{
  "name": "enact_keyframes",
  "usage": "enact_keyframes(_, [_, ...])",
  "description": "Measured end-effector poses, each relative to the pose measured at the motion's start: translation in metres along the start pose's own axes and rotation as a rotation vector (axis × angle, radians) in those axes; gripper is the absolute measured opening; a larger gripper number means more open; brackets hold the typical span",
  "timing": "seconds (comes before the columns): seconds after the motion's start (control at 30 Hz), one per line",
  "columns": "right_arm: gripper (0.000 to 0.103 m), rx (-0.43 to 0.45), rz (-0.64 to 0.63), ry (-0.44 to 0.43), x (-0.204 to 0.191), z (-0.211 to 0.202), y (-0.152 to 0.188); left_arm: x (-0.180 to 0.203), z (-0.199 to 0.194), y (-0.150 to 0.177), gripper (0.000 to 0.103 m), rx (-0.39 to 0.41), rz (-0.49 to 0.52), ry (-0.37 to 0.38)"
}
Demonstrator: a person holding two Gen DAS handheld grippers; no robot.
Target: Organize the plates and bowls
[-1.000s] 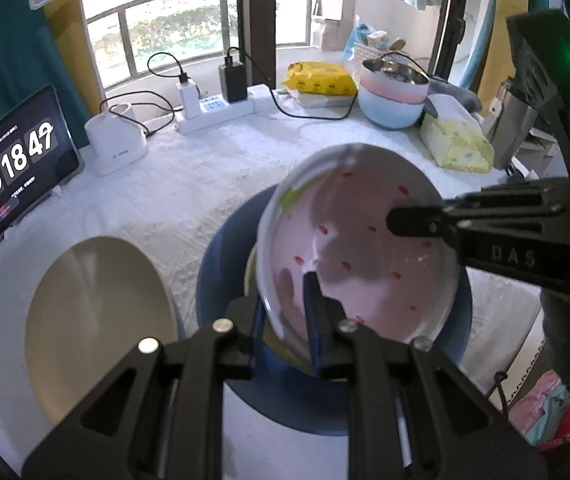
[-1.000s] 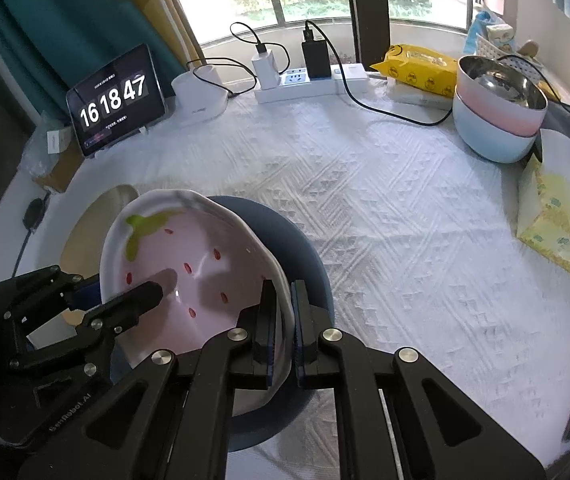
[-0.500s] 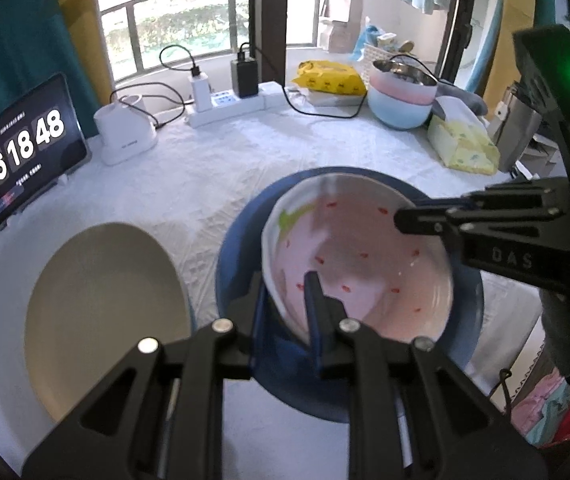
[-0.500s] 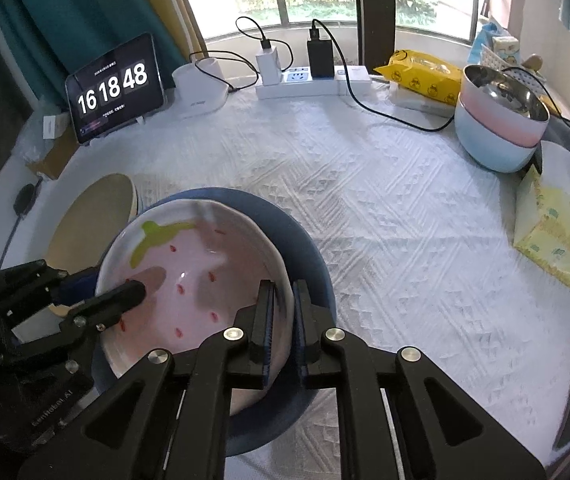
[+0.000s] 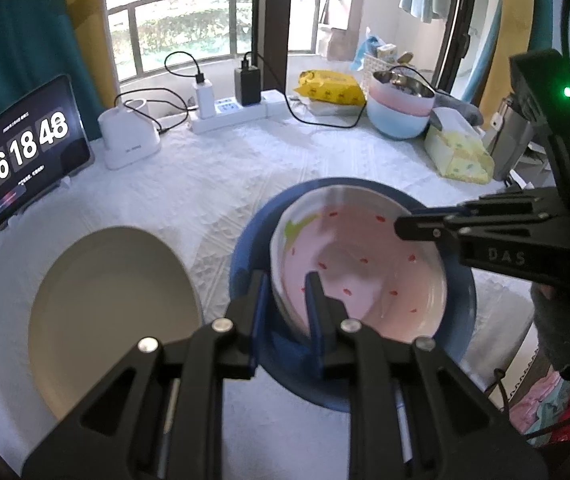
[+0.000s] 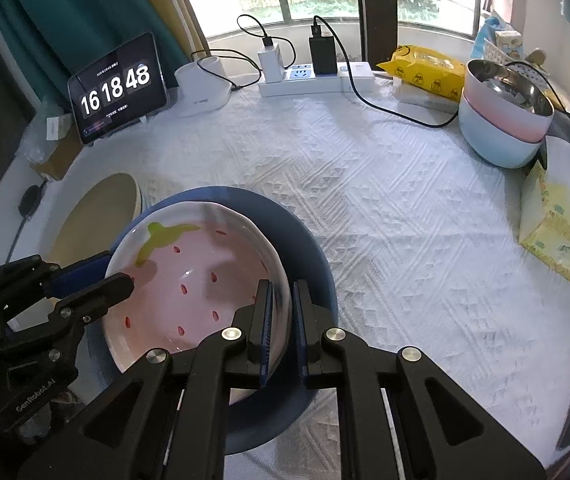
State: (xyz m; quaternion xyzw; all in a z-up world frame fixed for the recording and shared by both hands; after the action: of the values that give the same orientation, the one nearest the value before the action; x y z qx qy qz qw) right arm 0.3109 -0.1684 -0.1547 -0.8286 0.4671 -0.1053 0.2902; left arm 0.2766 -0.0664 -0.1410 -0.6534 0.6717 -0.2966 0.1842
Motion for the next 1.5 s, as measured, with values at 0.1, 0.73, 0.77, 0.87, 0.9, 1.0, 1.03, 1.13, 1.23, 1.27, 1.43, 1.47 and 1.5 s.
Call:
enact_keyframes(0.1, [0.011, 0.011, 0.004, -0.003, 0.001, -0.005, -0.002, -0.003, -0.003, -0.002, 0.021, 0.004, -0.012, 0.006])
enact_keyframes(0.73, [0.011, 0.051, 0.083, 0.027, 0.041, -0.032, 0.003, -0.045, -0.015, -0.010, 0.025, 0.019, -0.127, -0.014])
enact_keyframes(0.77, [0.011, 0.048, 0.088, 0.028, 0.043, -0.032, 0.004, -0.048, -0.012, -0.009, 0.025, 0.010, -0.136, -0.024])
enact_keyframes(0.87, [0.011, 0.040, 0.098, 0.026, 0.047, -0.031, 0.008, -0.055, -0.002, -0.004, 0.026, -0.021, -0.155, -0.038])
enact_keyframes(0.9, [0.011, 0.038, 0.103, 0.024, 0.048, -0.030, 0.009, -0.057, 0.000, -0.002, 0.026, -0.030, -0.159, -0.039])
enact_keyframes(1.0, [0.011, 0.028, 0.114, 0.012, 0.051, -0.027, 0.012, -0.056, 0.003, 0.003, 0.026, -0.048, -0.165, -0.030])
enact_keyframes(1.03, [0.011, 0.024, 0.116, 0.008, 0.050, -0.025, 0.013, -0.056, 0.004, 0.004, 0.026, -0.052, -0.169, -0.027])
enact_keyframes(1.13, [0.011, 0.009, 0.122, -0.006, 0.050, -0.018, 0.016, -0.055, 0.009, 0.007, 0.027, -0.068, -0.178, -0.028])
enact_keyframes(1.23, [0.011, -0.005, 0.133, -0.022, 0.051, -0.012, 0.017, -0.056, 0.002, 0.002, 0.027, -0.055, -0.202, -0.018])
enact_keyframes(1.27, [0.011, -0.004, 0.138, -0.028, 0.050, -0.012, 0.017, -0.056, -0.003, -0.002, 0.027, -0.041, -0.205, -0.016])
enact_keyframes(1.43, [0.012, 0.012, 0.148, -0.050, 0.050, -0.016, 0.016, -0.058, -0.003, -0.005, 0.028, -0.045, -0.211, -0.021])
enact_keyframes(1.47, [0.012, 0.015, 0.147, -0.055, 0.049, -0.018, 0.016, -0.056, -0.001, -0.004, 0.028, -0.055, -0.207, -0.020])
enact_keyframes(1.5, [0.012, 0.017, 0.145, -0.059, 0.047, -0.019, 0.016, -0.056, 0.000, -0.004, 0.028, -0.050, -0.202, -0.032])
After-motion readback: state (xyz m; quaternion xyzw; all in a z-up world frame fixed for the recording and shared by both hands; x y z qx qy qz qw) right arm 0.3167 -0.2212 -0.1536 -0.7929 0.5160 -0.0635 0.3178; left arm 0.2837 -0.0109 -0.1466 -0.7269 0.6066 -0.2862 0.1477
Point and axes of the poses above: each gripper's, at about its wrist camera, not at the fingertips, and z roughly the way its jaws point, x to its right, y to its underside, the point moved 8 cm from there along z, roughly the way its jaws point, and after that the axes turned 7 degrees about -z, right-handed, at the moved point
